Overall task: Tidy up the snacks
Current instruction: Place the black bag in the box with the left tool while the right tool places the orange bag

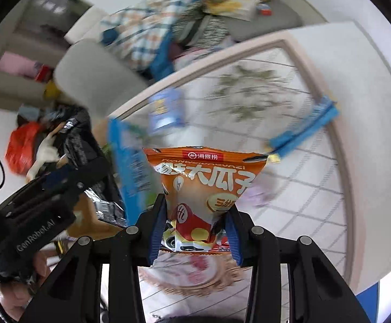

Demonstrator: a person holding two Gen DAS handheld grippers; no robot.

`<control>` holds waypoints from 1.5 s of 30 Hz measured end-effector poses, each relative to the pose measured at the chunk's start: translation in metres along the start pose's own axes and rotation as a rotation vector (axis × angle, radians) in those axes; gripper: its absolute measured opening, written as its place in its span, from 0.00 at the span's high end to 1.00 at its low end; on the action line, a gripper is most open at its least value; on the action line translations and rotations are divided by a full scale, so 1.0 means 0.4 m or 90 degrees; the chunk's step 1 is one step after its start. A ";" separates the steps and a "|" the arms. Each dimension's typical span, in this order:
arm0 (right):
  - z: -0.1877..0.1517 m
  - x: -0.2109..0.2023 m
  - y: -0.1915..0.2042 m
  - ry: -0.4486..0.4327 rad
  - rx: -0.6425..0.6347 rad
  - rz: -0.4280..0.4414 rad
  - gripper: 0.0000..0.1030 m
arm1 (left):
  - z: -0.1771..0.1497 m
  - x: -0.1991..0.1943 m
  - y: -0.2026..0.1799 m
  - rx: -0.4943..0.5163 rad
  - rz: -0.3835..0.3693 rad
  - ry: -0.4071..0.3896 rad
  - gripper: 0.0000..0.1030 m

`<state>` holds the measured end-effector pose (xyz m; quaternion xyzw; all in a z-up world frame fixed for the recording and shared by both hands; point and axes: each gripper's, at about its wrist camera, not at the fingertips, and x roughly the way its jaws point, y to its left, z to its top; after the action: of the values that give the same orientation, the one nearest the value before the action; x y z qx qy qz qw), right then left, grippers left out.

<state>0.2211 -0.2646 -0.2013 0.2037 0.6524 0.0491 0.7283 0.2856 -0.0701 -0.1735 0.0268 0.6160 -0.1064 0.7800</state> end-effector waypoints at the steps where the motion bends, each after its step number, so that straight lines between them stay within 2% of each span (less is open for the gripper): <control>1: -0.008 0.011 0.051 0.005 -0.018 0.005 0.58 | -0.021 -0.010 0.041 -0.011 0.008 -0.001 0.54; 6: -0.018 0.086 0.229 0.034 -0.071 0.017 0.58 | -0.099 -0.026 0.251 -0.070 0.053 0.006 0.54; 11: 0.003 0.193 0.381 0.067 -0.108 0.004 0.58 | -0.131 0.003 0.417 -0.108 0.088 0.027 0.54; 16: 0.047 0.309 0.472 0.087 -0.124 -0.038 0.59 | -0.121 0.089 0.544 -0.122 0.114 0.067 0.54; 21: 0.104 0.409 0.497 0.096 -0.120 -0.088 0.58 | -0.085 0.207 0.633 -0.125 0.125 0.114 0.54; 28: 0.165 0.516 0.514 0.098 -0.114 -0.152 0.58 | -0.037 0.323 0.683 -0.122 0.108 0.164 0.53; 33: 0.201 0.562 0.520 0.094 -0.120 -0.198 0.55 | -0.015 0.360 0.698 -0.127 0.123 0.196 0.50; 36: 0.211 0.562 0.524 0.083 -0.119 -0.214 0.48 | -0.008 0.357 0.708 -0.134 0.114 0.194 0.50; 45: 0.197 0.526 0.536 0.081 -0.112 -0.198 0.46 | -0.020 0.275 0.722 -0.152 0.097 0.153 0.50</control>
<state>0.3693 -0.0166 -0.3144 0.0326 0.7140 0.0053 0.6994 0.3593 0.1983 -0.3075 -0.0071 0.7090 0.0307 0.7045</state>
